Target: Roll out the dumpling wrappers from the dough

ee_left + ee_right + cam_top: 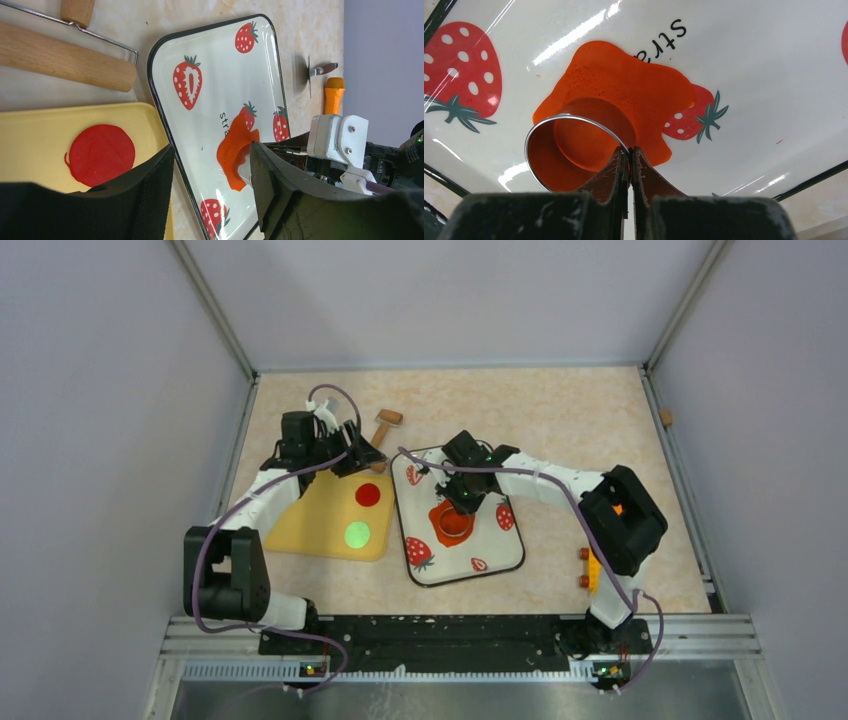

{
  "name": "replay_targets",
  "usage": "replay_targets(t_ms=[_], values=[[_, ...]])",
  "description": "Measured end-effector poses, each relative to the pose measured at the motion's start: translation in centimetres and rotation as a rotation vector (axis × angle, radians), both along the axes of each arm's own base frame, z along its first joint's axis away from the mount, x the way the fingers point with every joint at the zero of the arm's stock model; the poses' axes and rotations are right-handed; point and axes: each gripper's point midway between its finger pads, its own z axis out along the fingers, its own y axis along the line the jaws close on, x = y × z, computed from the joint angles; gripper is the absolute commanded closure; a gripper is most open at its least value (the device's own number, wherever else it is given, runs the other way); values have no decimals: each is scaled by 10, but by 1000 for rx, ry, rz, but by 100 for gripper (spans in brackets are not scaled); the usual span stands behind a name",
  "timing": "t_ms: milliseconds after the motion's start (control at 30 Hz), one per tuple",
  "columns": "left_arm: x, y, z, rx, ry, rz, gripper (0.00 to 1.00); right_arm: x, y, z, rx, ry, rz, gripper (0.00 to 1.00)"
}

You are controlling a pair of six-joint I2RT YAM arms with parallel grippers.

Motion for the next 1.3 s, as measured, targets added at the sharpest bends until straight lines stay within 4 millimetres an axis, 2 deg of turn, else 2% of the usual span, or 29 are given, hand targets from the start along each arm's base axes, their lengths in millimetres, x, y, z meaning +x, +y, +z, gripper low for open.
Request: replay_targets(t_ms=[400,533,700,867,1133,1300], values=[[2,5,0,0,0,14,40,0,0,-5,0,-3,0,100],[3,7,0,0,0,18,40,0,0,-5,0,0,0,84],[3,7,0,0,0,18,40,-3,-2,-6,-4,14,-4,80],[3,7,0,1,-1,17,40,-4,0,-3,1,26,-17,71],[-6,7,-8,31,49,9,35,-1,7,25,46,12,-35,60],[-16,-15,-9,72,83,-81,36,-1,-5,64,128,7,-117,58]])
